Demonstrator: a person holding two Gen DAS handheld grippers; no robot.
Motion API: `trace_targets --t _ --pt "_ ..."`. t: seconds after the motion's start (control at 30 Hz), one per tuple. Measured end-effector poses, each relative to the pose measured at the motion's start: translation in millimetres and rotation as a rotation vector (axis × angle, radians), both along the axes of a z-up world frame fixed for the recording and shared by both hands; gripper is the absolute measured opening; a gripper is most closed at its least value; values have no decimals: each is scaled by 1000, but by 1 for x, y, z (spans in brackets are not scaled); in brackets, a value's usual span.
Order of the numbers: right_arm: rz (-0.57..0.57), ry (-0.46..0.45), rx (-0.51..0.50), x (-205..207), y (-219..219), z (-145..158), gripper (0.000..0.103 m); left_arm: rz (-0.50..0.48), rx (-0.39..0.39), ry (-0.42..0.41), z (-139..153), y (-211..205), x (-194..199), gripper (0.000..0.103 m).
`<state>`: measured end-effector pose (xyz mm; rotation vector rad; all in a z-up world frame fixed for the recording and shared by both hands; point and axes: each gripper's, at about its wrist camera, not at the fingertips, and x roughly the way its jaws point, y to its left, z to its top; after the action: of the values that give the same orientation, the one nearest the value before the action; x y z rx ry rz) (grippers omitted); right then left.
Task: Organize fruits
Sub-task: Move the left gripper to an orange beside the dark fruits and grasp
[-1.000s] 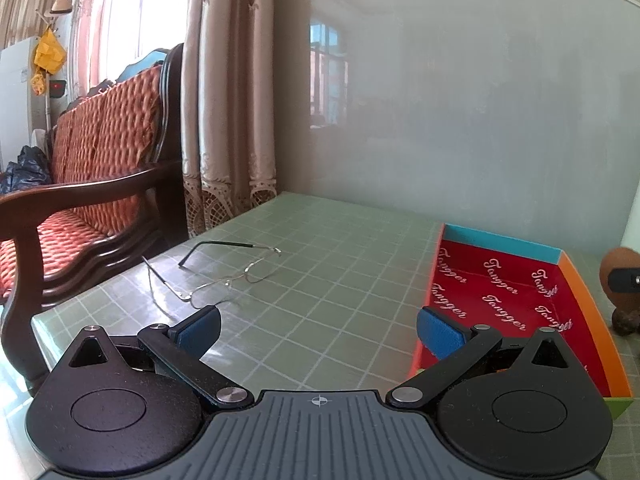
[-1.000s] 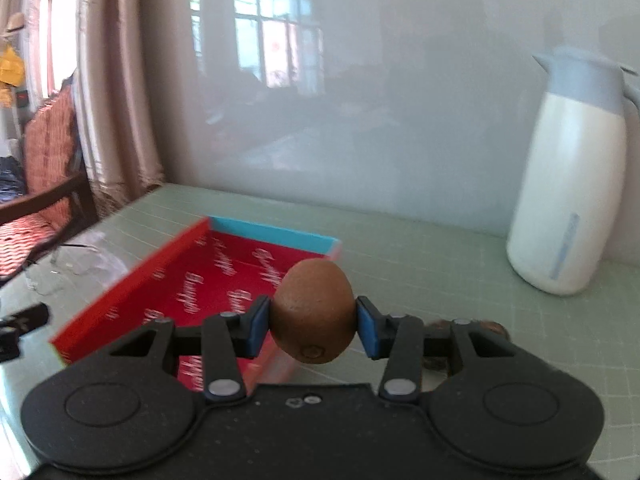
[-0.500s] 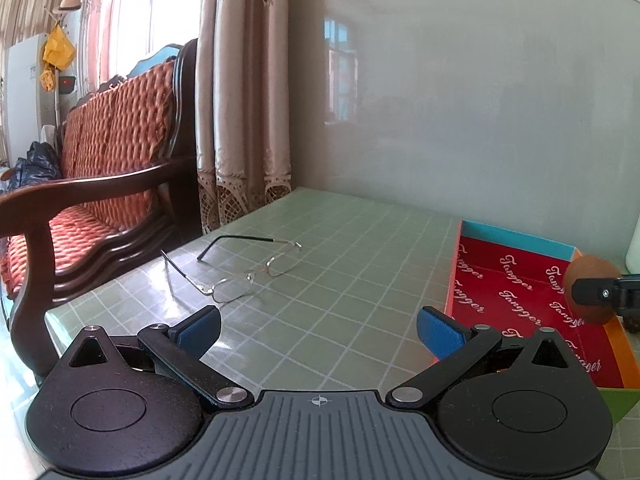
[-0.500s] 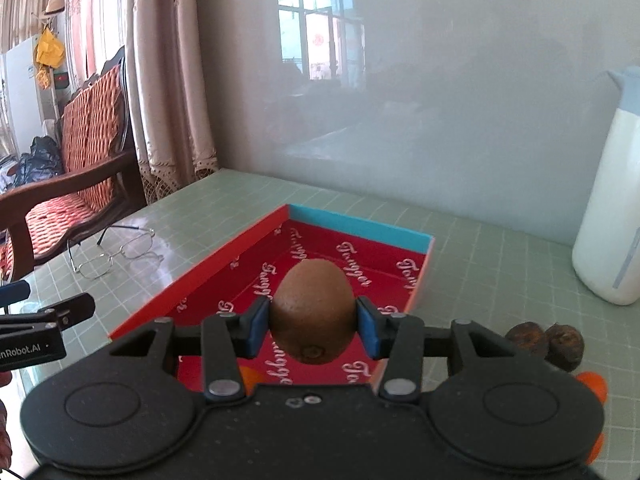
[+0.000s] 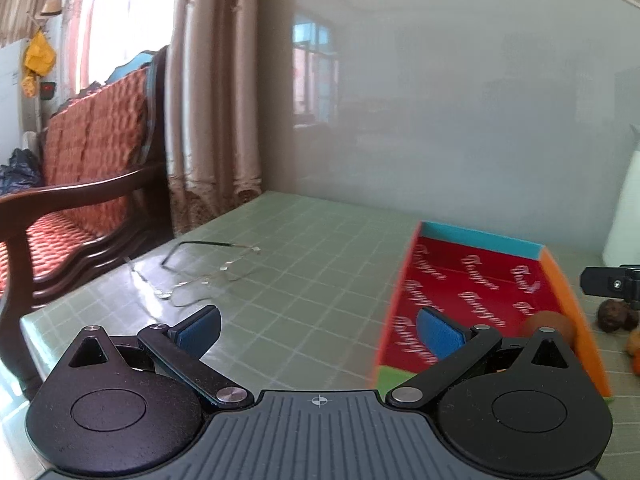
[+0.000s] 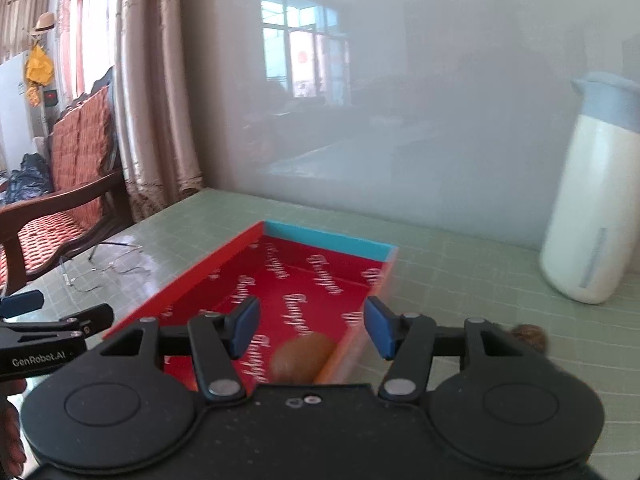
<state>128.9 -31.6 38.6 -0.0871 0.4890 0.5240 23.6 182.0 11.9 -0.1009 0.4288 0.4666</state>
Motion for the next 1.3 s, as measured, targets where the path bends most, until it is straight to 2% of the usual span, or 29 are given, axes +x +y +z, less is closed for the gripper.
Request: trace_targets --t 0.1,0.43,0.7,0.9,1.0,1.07,1.13,1.3 --pt "-71 -10 13 -1 -33 6 56 -70 -21 -11 3 -18 5 103" --pt "-304 5 61 -13 -142 11 58 -293 4 -9 8 -111 22 103" --pt "-439 5 88 -32 -207 11 63 -487 49 44 2 -188 29 103" --pt "-488 0 109 -36 -232 8 63 -537 72 62 -4 -229 36 103" --pt "-504 -1 92 -37 -239 4 63 -544 50 71 -7 -241 49 102" --pt "-519 -6 73 -38 -245 2 63 -559 37 86 -10 -251 56 80" --pt "-536 -6 66 -40 -257 0 64 -586 9 113 -15 -261 64 71" --pt "-588 12 69 -45 -286 -7 64 -622 22 134 -22 -284 70 69"
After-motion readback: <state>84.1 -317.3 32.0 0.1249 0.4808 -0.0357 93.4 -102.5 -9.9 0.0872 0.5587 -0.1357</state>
